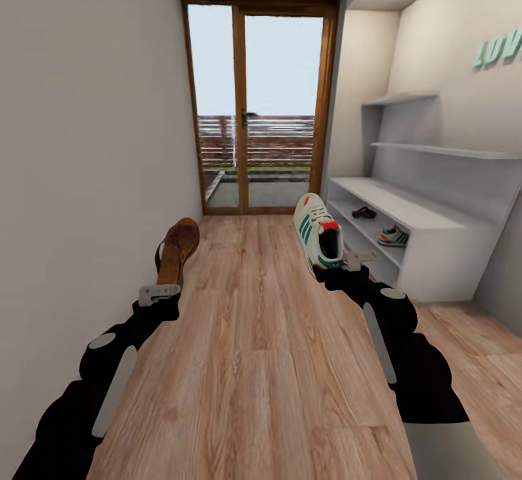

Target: Pick up the two gym shoes and the two sandals from the corridor floor and place them onto the hallstand (shoe rack) in the corridor, making sure they are on the rack and not on the floor. Arrange them so the two gym shoes are next to each other and the two sandals are next to each other.

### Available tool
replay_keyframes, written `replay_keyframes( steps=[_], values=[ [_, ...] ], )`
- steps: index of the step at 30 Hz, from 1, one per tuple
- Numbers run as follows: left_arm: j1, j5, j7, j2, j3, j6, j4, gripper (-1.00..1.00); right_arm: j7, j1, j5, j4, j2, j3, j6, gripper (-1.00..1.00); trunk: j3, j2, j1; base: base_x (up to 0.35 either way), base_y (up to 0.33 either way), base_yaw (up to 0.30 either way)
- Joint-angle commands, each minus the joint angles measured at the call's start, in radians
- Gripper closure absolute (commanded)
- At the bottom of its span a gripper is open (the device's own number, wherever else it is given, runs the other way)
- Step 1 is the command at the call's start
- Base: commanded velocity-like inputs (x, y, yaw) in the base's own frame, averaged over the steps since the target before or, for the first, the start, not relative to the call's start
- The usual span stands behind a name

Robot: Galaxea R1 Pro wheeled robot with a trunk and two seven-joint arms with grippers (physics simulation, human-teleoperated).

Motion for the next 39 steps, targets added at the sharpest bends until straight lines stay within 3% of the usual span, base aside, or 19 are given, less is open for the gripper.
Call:
replay_keyframes(
  steps=[1, 39],
  values=[
    [-0.001, 0.005, -0.001, 0.001, 0.000, 0.005, -0.001, 1.00, 0.002, -0.001, 0.000, -0.001, 0.000, -0.001, 0.005, 1.00, -0.001, 0.000, 0.000, 0.344, 0.000, 0.000],
    [-0.001, 0.005, -0.001, -0.002, -0.002, 0.005, -0.001, 1.00, 0.002, -0.001, -0.003, 0.000, -0.001, -0.004, 0.004, 1.00, -0.001, 0.000, 0.000, 0.344, 0.000, 0.000]
  ],
)
